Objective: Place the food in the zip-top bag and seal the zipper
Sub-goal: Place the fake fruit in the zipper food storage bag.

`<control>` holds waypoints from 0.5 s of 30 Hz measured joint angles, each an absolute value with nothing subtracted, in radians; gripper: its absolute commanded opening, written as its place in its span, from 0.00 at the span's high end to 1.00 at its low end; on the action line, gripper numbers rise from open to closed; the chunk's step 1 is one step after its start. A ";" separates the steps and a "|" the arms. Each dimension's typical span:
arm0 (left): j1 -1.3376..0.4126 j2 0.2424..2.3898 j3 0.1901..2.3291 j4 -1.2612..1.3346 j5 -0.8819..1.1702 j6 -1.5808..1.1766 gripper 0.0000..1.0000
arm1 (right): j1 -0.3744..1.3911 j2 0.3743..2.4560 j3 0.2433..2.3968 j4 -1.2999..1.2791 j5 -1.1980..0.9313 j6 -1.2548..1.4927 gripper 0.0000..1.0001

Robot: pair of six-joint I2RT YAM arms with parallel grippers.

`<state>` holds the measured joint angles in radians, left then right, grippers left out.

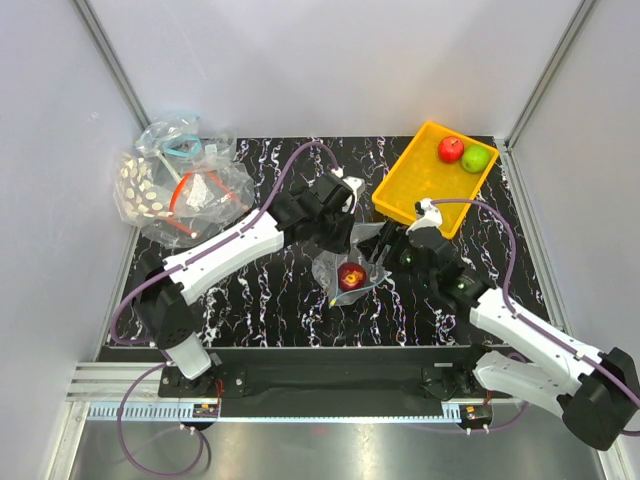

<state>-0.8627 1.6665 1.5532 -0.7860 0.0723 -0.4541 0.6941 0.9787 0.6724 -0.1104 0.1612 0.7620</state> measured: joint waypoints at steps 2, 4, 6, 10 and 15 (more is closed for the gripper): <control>-0.860 1.666 1.553 -0.786 0.073 -0.454 1.00 | 0.694 0.970 0.691 -0.141 0.177 0.754 0.35; -0.857 1.666 1.553 -0.786 0.073 -0.453 1.00 | 0.695 0.968 0.718 -0.179 0.194 0.748 0.39; -0.855 1.666 1.554 -0.790 0.071 -0.448 1.00 | 0.695 0.968 0.744 -0.210 0.203 0.740 0.41; -0.855 1.667 1.592 -0.847 0.031 -0.427 1.00 | 0.696 0.989 0.796 -0.264 0.212 0.729 0.58; -0.855 1.667 1.711 -0.937 -0.068 -0.388 1.00 | 0.697 1.081 0.894 -0.319 0.209 0.702 0.95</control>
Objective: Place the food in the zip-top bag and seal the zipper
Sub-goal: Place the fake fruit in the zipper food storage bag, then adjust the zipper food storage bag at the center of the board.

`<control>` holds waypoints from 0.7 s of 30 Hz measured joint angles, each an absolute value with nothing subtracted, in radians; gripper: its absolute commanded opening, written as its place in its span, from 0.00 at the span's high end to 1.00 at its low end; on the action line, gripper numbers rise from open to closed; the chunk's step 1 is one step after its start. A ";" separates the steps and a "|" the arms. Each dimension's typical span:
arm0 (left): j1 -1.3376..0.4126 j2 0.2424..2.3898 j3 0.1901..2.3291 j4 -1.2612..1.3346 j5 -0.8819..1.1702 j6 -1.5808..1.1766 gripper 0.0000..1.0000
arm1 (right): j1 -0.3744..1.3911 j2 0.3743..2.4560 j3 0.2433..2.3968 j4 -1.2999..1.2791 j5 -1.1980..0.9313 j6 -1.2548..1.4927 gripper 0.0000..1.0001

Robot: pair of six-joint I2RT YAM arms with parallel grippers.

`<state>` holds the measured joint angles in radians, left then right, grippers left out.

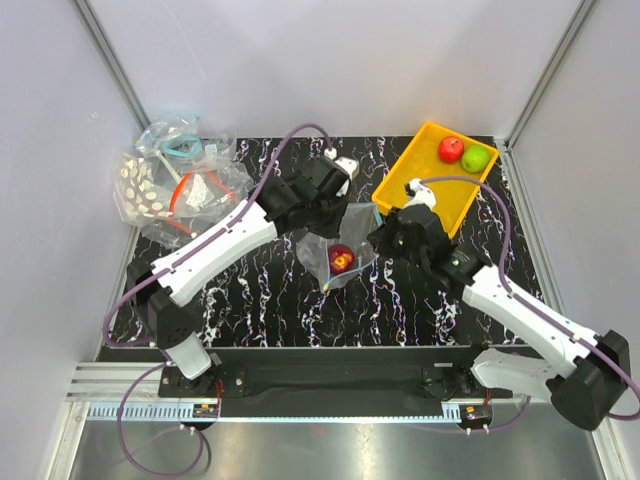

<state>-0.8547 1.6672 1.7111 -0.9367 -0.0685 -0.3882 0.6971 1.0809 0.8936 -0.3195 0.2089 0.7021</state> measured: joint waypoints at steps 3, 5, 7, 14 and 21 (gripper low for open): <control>-0.855 1.674 1.795 -1.009 -0.152 -0.359 1.00 | 0.699 1.156 0.988 -0.360 0.201 0.683 1.00; -0.855 1.696 1.875 -1.085 -0.251 -0.336 1.00 | 0.700 1.201 1.069 -0.403 0.202 0.670 1.00; -0.857 1.727 1.945 -1.152 -0.395 -0.329 1.00 | 0.702 1.240 1.159 -0.449 0.224 0.651 1.00; -0.866 1.768 1.961 -1.256 -0.616 -0.349 1.00 | 0.718 1.250 1.235 -0.498 0.280 0.613 1.00; -0.927 1.768 2.002 -1.310 -0.651 -0.347 1.00 | 0.727 1.282 1.278 -0.531 0.213 0.564 1.00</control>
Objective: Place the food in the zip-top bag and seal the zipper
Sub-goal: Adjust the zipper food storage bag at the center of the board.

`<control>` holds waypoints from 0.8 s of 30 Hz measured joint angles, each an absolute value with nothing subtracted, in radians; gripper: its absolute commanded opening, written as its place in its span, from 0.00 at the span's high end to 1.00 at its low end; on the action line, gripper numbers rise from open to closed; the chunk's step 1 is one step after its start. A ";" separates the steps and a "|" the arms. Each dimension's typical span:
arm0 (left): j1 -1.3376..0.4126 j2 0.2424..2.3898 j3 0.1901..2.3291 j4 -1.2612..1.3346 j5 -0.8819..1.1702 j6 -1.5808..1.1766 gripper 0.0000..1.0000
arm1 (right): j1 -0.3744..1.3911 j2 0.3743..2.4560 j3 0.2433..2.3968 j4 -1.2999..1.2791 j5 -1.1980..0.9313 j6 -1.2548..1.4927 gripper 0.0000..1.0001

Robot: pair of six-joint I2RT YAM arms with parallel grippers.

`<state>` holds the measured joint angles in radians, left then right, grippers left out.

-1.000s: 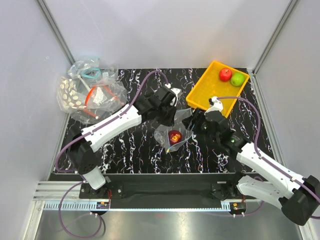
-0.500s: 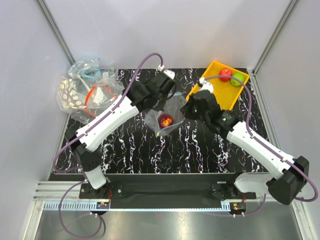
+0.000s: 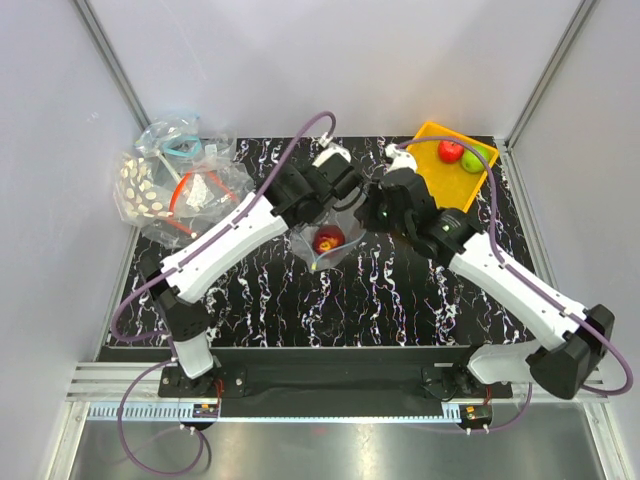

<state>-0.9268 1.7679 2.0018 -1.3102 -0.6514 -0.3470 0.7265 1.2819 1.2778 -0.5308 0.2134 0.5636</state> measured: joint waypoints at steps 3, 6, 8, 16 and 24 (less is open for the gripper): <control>-0.916 1.746 2.067 -1.321 -0.681 -0.347 1.00 | 0.746 1.335 1.362 -0.519 0.178 0.539 1.00; -0.889 1.620 1.937 -1.222 -0.666 -0.339 1.00 | 0.754 1.327 1.367 -0.497 0.172 0.533 1.00; -0.859 1.539 1.805 -1.177 -0.623 -0.340 1.00 | 0.754 1.320 1.338 -0.475 0.173 0.533 1.00; -0.795 1.569 1.743 -1.142 -0.517 -0.336 1.00 | 0.763 1.360 1.274 -0.491 0.160 0.522 0.48; -0.746 1.508 1.753 -1.087 -0.497 -0.309 1.00 | 0.736 1.250 1.275 -0.491 0.181 0.450 0.23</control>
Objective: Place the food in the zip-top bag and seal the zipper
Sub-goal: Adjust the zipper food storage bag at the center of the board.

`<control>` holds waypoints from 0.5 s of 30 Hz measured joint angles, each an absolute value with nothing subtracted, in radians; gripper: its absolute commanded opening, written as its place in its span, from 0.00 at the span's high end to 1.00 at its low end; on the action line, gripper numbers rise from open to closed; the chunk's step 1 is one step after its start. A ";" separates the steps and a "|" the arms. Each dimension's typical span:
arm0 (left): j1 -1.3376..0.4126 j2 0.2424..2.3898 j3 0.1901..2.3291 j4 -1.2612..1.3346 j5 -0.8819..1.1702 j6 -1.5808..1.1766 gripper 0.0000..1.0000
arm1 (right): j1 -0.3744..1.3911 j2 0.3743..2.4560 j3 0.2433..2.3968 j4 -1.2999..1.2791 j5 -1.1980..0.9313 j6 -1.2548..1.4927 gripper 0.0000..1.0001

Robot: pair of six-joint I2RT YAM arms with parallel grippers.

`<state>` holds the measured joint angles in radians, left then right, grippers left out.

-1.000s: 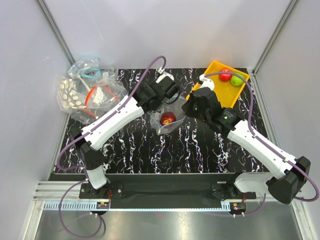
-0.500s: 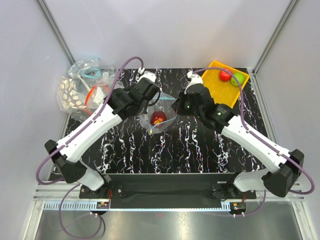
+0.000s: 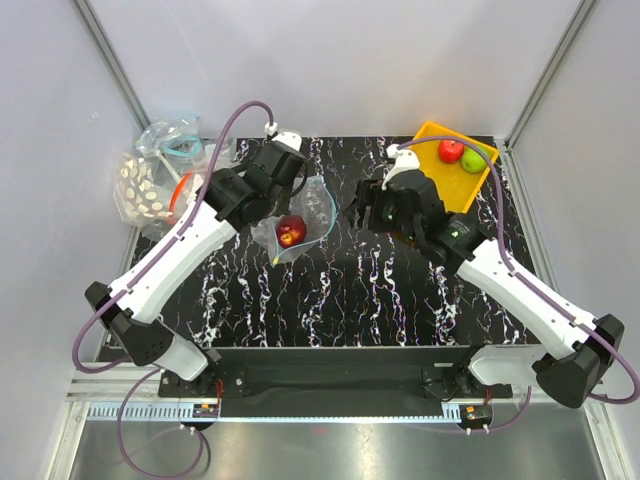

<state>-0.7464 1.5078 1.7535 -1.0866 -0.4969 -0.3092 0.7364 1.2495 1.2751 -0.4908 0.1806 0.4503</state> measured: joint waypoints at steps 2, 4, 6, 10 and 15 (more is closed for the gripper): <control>-0.730 1.521 1.739 -1.074 -0.481 -0.307 1.00 | 0.693 1.248 1.275 -0.492 0.171 0.445 0.23; -0.722 1.550 1.738 -1.068 -0.466 -0.305 1.00 | 0.636 1.251 1.275 -0.492 0.152 0.442 0.21; -0.720 1.589 1.738 -1.055 -0.446 -0.303 1.00 | 0.562 1.251 1.275 -0.492 0.129 0.440 0.20; -0.719 1.657 1.738 -1.037 -0.418 -0.302 1.00 | 0.409 1.272 1.297 -0.490 0.077 0.436 0.19; -0.719 1.678 1.686 -0.974 -0.362 -0.307 1.00 | 0.201 1.412 1.385 -0.463 0.035 0.439 0.19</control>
<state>-0.7193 1.6779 1.6855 -0.9745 -0.3618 -0.3065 0.2008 1.4117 1.3849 -0.4625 0.0349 0.4393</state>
